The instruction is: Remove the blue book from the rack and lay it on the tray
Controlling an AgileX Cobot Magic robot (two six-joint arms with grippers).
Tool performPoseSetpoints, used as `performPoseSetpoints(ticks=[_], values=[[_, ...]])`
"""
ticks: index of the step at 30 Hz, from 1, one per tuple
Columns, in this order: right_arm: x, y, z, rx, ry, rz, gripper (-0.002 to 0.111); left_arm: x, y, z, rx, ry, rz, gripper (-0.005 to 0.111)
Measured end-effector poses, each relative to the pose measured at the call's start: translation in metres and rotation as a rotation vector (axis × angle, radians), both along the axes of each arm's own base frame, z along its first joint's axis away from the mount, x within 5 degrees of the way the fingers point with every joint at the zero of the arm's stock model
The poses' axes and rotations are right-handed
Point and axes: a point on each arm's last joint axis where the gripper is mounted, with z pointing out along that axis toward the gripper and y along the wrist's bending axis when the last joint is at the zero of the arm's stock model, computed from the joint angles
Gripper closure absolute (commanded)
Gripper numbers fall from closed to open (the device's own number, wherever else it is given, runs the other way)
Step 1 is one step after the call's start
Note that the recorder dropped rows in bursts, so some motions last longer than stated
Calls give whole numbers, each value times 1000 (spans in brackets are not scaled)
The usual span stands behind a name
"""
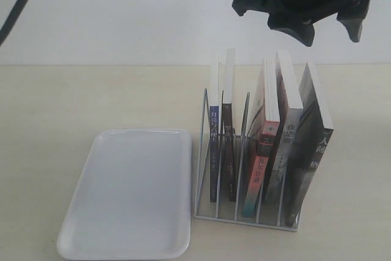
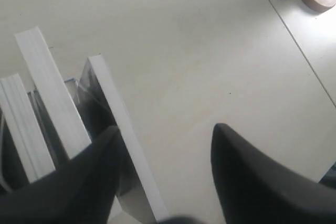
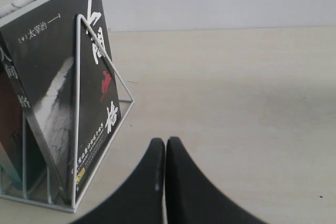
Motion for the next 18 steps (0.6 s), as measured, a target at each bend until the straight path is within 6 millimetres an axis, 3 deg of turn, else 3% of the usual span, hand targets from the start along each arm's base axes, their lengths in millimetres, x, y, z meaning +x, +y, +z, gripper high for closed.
performPoseSetpoints(ticks=[6,13,18], values=[[0,0,0,0,0,0,108,-2,2,2,12,6,-3,56],[0,0,0,0,0,0,108,-9,16,27,-4,-56,0,57],[0,0,0,0,0,0,108,-21,18,41,-22,-86,-32,66]])
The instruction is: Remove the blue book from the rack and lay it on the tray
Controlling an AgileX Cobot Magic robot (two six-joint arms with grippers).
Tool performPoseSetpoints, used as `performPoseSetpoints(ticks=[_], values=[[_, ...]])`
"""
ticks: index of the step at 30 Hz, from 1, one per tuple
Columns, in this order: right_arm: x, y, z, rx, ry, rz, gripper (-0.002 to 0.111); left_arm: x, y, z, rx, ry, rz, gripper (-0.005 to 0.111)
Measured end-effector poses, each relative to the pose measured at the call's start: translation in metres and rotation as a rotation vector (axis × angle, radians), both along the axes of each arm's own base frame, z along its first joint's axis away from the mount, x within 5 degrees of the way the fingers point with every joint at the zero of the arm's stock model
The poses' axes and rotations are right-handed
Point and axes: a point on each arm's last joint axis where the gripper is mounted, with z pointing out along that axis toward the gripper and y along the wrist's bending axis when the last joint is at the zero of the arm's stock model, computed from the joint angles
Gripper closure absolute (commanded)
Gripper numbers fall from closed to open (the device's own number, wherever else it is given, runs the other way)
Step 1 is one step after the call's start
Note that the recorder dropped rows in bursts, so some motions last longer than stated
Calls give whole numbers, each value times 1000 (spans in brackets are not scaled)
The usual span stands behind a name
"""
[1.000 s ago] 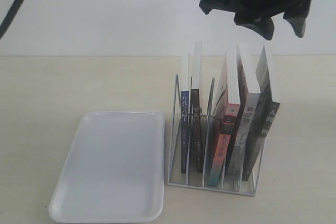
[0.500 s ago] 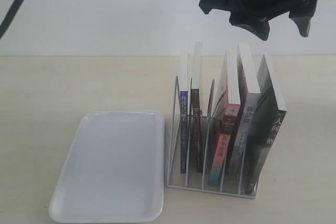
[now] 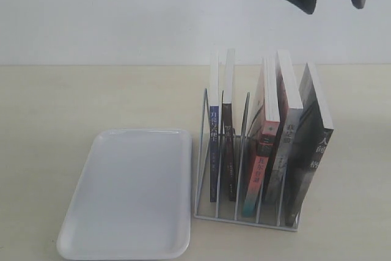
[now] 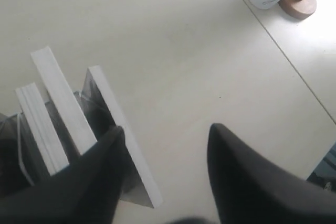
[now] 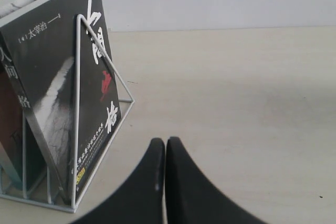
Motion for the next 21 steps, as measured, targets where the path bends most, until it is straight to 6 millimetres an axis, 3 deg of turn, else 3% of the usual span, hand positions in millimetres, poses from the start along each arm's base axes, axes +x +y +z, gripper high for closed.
performPoseSetpoints(ticks=[4,11,21], values=[[0,0,0,0,0,0,108,-8,3,10,-11,-27,-26,73],[0,0,0,0,0,0,108,-15,12,22,-4,-65,-42,73],[0,0,0,0,0,0,108,-25,41,19,104,-93,-17,73]])
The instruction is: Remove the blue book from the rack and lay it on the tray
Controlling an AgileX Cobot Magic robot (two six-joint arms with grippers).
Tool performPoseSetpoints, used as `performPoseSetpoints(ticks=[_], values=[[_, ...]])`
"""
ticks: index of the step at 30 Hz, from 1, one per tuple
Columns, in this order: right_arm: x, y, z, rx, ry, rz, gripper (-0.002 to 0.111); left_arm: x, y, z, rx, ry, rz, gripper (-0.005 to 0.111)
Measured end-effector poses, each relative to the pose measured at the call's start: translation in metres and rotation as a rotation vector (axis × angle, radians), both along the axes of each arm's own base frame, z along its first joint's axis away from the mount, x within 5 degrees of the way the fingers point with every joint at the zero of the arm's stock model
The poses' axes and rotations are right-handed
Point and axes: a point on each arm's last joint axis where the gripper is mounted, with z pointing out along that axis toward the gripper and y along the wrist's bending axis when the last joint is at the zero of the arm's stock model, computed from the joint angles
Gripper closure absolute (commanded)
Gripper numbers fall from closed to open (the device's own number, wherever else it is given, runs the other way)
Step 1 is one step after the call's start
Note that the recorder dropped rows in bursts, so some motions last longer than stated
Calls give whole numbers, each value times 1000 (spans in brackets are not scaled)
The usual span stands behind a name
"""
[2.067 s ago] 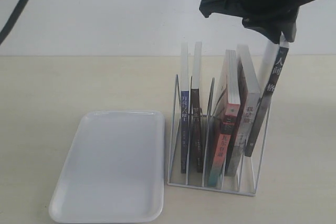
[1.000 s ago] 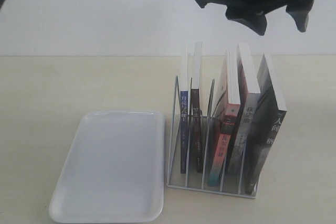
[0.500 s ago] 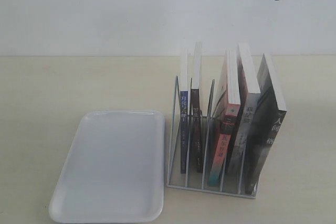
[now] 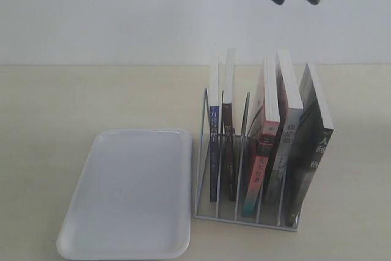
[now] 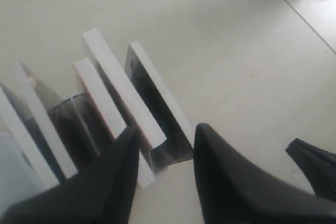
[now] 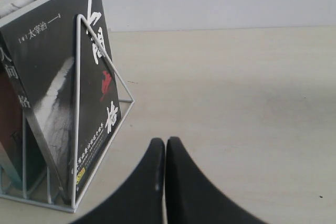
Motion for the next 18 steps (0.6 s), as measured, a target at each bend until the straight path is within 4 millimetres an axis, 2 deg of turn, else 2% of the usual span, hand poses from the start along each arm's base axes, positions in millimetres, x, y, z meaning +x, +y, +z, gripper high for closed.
performPoseSetpoints(ticks=[5,9,18], values=[[0,0,0,0,0,0,108,-9,28,4,61,-43,50,74],[0,0,0,0,0,0,108,-16,47,-2,115,-52,92,74],[0,0,0,0,0,0,108,-11,61,-52,330,-58,153,74]])
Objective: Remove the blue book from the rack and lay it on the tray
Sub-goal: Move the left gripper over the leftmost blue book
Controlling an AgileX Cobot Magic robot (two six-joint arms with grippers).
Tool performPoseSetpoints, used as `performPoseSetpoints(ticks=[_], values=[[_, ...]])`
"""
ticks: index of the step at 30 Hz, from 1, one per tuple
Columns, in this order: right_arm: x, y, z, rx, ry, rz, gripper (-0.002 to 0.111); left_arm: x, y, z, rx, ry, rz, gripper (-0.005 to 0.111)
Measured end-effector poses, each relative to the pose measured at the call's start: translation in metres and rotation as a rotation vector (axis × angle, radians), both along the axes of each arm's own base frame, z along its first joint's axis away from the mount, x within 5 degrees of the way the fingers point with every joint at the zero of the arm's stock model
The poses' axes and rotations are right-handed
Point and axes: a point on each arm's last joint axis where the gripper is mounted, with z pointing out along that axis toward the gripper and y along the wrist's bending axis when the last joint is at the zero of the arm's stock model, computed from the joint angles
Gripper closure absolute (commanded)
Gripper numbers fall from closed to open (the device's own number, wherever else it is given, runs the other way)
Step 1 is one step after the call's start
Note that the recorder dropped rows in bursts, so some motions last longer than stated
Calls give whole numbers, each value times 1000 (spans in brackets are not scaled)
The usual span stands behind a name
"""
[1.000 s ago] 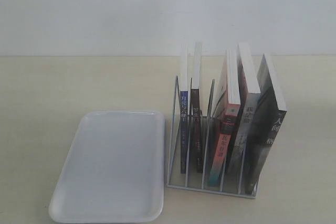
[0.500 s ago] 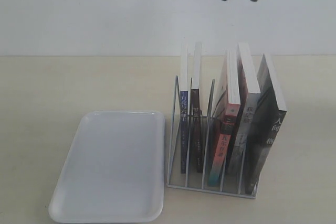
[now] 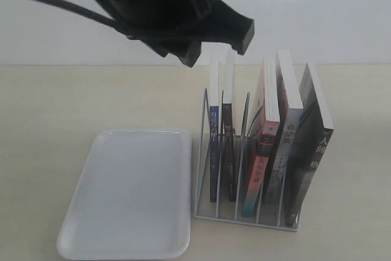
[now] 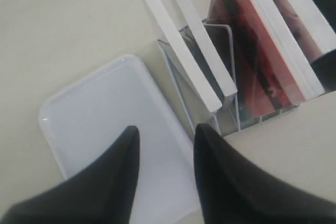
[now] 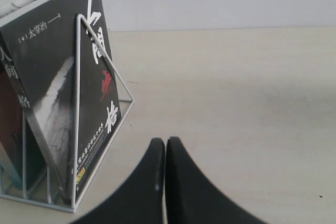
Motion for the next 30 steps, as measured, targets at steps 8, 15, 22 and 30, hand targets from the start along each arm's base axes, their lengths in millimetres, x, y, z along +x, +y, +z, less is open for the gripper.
performPoseSetpoints(ticks=[8,15,22,30], values=[[0,0,0,0,0,0,108,28,-4,-15,-121,-40,223,50],[0,0,0,0,0,0,108,49,-15,-34,-199,4,190,50],[0,0,0,0,0,0,108,63,-16,-50,-162,50,192,50],[0,0,0,0,0,0,108,68,-14,-52,-184,62,171,50]])
